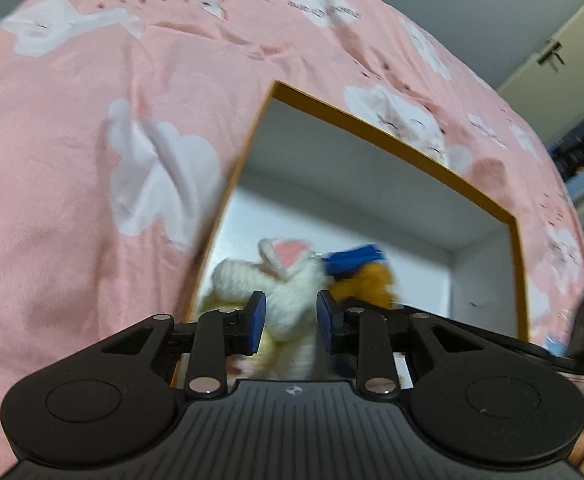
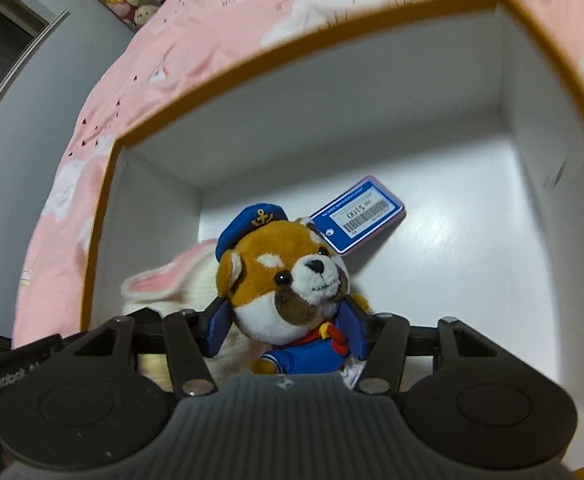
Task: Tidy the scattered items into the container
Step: 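Carry the panda plush and bunny over the orange box with both grippers, then lower both plushes into the box and open both grippers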
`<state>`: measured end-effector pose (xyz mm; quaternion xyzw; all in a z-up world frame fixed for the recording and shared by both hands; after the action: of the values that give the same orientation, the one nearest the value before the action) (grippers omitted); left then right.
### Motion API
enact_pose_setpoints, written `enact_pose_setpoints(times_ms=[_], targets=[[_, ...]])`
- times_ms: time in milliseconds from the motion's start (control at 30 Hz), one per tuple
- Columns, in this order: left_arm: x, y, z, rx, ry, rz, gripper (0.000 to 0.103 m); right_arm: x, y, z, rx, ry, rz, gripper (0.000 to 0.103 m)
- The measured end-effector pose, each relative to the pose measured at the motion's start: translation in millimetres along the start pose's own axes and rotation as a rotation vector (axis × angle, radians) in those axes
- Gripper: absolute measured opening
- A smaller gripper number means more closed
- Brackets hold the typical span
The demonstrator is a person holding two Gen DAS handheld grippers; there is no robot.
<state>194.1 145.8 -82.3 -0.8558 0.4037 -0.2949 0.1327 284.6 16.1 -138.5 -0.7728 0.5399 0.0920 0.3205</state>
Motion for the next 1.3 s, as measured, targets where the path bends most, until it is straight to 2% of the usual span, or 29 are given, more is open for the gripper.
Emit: enact_pose_setpoints(times_ms=[100,300,533,633,800,867,1200,1300], targets=[[-0.8,0.9,-5.6,0.009,-0.016,0.025,0.032,-4.5,6.3,5.6,-0.022,-0.019,0.014,0.060],[3.2,2.3,-26.2,0.071,-0.047,0.139,0.032,-8.8,8.3,4.7,-0.037,-0.017,0.021,0.063],[18.5,16.0,-30.1,0.135,-0.112,0.271,0.032,-2.3,0.2,-9.9,-0.006,0.023,-0.007,0.063],[20.1,21.9,-31.6,0.159,-0.135,0.299,0.033,-0.6,0.6,-8.3,-0.018,0.009,-0.005,0.051],[13.8,25.9,-37.3,0.192,-0.159,0.303,0.033,-9.5,7.6,-1.7,-0.034,0.008,-0.024,0.047],[9.8,26.0,-38.9,0.189,-0.151,0.282,0.033,-13.6,12.8,2.4,-0.071,-0.018,-0.009,0.041],[7.1,28.1,-44.4,0.173,-0.104,0.251,0.033,-16.3,9.9,-1.9,-0.064,0.016,-0.055,0.043],[9.8,26.2,-47.1,0.179,-0.108,0.258,0.034,-22.2,13.4,-4.5,-0.056,0.042,-0.101,0.049]])
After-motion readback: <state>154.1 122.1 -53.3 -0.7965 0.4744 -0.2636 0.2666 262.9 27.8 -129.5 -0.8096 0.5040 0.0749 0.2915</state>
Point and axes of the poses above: each gripper's, at about its wrist camera, not at the fingertips, and z roughly the way its jaws point, x to its right, y to its underside, the point moved 5 cm from there along z, roughly the way its jaws point, and after that the axes turned 6 degrees about x, right-handed, at the moved point
